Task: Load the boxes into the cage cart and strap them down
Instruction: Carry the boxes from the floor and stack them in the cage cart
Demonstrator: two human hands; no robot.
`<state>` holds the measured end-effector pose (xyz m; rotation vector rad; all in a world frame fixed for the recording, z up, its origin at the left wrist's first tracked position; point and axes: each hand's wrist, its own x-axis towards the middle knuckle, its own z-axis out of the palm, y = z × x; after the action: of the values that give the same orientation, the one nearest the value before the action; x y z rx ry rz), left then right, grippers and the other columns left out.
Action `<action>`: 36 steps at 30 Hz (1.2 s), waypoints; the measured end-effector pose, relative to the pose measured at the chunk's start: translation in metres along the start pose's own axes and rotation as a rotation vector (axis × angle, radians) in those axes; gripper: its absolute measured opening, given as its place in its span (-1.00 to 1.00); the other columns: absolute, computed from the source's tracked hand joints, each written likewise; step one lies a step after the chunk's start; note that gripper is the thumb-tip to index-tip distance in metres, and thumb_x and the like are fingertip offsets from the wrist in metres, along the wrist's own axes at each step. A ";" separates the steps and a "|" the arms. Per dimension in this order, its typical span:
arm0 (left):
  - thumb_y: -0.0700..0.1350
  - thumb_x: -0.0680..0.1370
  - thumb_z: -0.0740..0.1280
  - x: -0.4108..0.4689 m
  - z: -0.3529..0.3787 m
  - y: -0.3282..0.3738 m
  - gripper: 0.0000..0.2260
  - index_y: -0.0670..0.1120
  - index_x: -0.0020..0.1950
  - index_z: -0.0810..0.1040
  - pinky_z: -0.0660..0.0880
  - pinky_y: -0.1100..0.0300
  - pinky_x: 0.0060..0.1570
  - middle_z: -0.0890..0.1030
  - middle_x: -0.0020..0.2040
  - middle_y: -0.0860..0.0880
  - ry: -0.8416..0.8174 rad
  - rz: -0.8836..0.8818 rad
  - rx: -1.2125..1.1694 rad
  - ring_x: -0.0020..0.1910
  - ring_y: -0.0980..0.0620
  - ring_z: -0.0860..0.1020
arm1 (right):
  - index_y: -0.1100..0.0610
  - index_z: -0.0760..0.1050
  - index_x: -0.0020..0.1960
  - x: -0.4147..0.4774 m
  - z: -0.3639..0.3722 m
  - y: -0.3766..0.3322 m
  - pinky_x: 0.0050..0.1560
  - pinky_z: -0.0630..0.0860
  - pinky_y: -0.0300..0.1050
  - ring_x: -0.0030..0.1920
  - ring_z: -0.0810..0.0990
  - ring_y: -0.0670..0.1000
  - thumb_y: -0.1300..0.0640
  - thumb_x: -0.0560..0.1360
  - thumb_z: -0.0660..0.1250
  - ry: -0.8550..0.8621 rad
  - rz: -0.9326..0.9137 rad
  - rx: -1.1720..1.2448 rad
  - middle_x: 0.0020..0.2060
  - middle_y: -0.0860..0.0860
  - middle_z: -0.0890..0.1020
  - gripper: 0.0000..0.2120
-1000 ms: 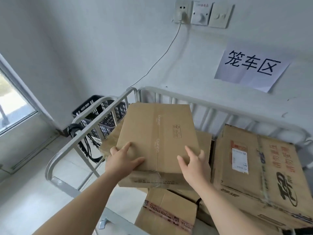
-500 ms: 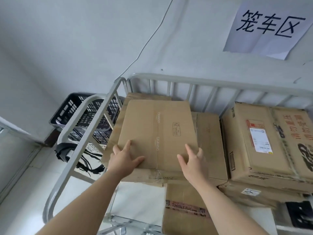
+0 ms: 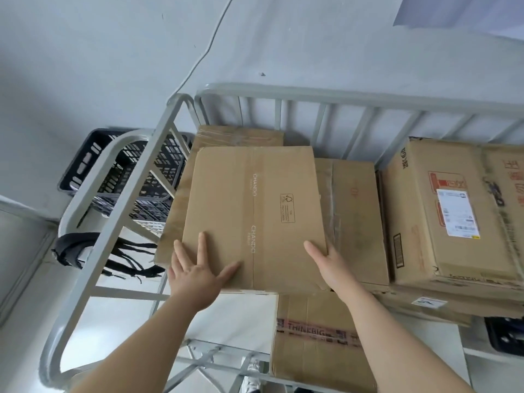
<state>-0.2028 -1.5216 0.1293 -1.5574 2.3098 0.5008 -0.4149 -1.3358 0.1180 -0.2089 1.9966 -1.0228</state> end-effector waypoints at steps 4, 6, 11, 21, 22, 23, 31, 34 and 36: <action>0.66 0.17 -0.08 -0.002 0.000 0.000 0.00 0.27 0.44 -0.42 -0.11 -0.03 0.48 -0.28 0.53 -0.18 0.014 -0.010 -0.008 0.53 -0.18 -0.13 | -0.32 0.35 0.33 0.015 -0.003 0.011 0.02 0.36 -0.25 0.13 0.49 -0.29 -0.40 0.24 0.42 -0.189 0.061 0.270 0.07 -0.38 0.58 -0.30; 0.66 0.16 -0.09 -0.003 -0.003 0.000 0.00 0.27 0.44 -0.42 -0.09 -0.05 0.48 -0.28 0.54 -0.18 0.004 -0.014 0.000 0.53 -0.19 -0.13 | -0.25 0.32 0.39 0.016 -0.003 0.010 0.02 0.36 -0.25 0.15 0.48 -0.27 -0.35 0.28 0.42 -0.243 0.052 0.303 0.10 -0.34 0.58 -0.28; 0.66 0.13 -0.03 -0.008 -0.017 0.012 0.06 0.25 0.48 -0.36 0.05 -0.16 0.43 -0.17 0.54 -0.23 -0.044 -0.040 -0.053 0.51 -0.24 -0.05 | -0.19 0.33 0.39 0.007 -0.009 -0.001 0.08 0.41 -0.19 0.09 0.58 -0.23 -0.13 0.39 0.43 -0.250 -0.043 0.292 0.08 -0.26 0.63 -0.39; 0.60 0.26 0.05 -0.035 -0.027 0.083 -0.03 0.23 0.53 -0.23 0.04 -0.20 0.44 -0.07 0.53 -0.23 -0.198 -0.003 -0.339 0.50 -0.26 -0.06 | -0.24 -0.03 0.52 -0.053 -0.081 -0.085 0.29 0.27 -0.02 0.37 0.36 -0.05 -0.35 0.35 0.28 -0.134 -0.157 -0.009 0.37 -0.23 0.38 -0.15; 0.57 0.32 0.01 -0.036 -0.032 0.094 -0.11 0.24 0.53 -0.21 -0.02 -0.21 0.45 -0.13 0.55 -0.20 -0.231 0.051 -0.353 0.51 -0.24 -0.14 | -0.26 -0.07 0.52 -0.060 -0.079 -0.094 0.36 0.21 0.06 0.43 0.28 0.01 -0.40 0.37 0.20 -0.130 -0.167 -0.098 0.43 -0.19 0.32 -0.18; 0.53 0.36 -0.02 -0.037 -0.040 0.103 -0.17 0.24 0.54 -0.20 -0.08 -0.21 0.46 -0.17 0.56 -0.18 -0.248 0.089 -0.400 0.52 -0.23 -0.19 | -0.28 -0.09 0.51 -0.067 -0.073 -0.102 0.41 0.16 0.13 0.47 0.22 0.06 -0.43 0.40 0.11 -0.113 -0.181 -0.188 0.47 -0.14 0.27 -0.23; 0.50 0.38 0.09 -0.053 -0.119 0.084 -0.07 0.08 0.57 -0.19 0.03 -0.12 0.50 0.02 0.58 -0.08 -0.311 0.208 -0.899 0.52 -0.11 0.09 | -0.22 0.31 0.41 -0.103 -0.023 -0.123 0.41 0.20 -0.06 0.33 0.28 -0.01 -0.04 0.62 0.14 0.044 -0.557 -0.425 0.21 -0.05 0.33 -0.63; 0.33 0.50 0.19 -0.063 -0.136 0.069 -0.19 0.04 0.57 -0.14 0.25 -0.03 0.43 0.18 0.53 -0.07 -0.242 0.321 -0.951 0.45 -0.08 0.26 | -0.18 0.24 0.46 -0.106 0.001 -0.128 0.38 0.09 -0.21 0.43 0.16 -0.07 -0.05 0.55 0.28 0.032 -0.576 -0.360 0.37 -0.08 0.22 -0.49; 0.13 0.60 0.18 -0.068 -0.141 0.057 -0.39 0.01 0.55 -0.03 0.47 0.26 0.18 0.33 0.44 -0.08 -0.202 0.353 -0.949 0.30 -0.02 0.40 | -0.13 0.05 0.54 -0.106 0.009 -0.133 0.38 0.09 -0.14 0.49 0.08 -0.07 -0.18 0.45 0.38 0.027 -0.439 -0.264 0.48 -0.13 0.10 -0.22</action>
<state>-0.2401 -1.5091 0.2911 -1.2772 2.2879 1.9536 -0.3717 -1.3760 0.2781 -0.8081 2.1583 -1.0237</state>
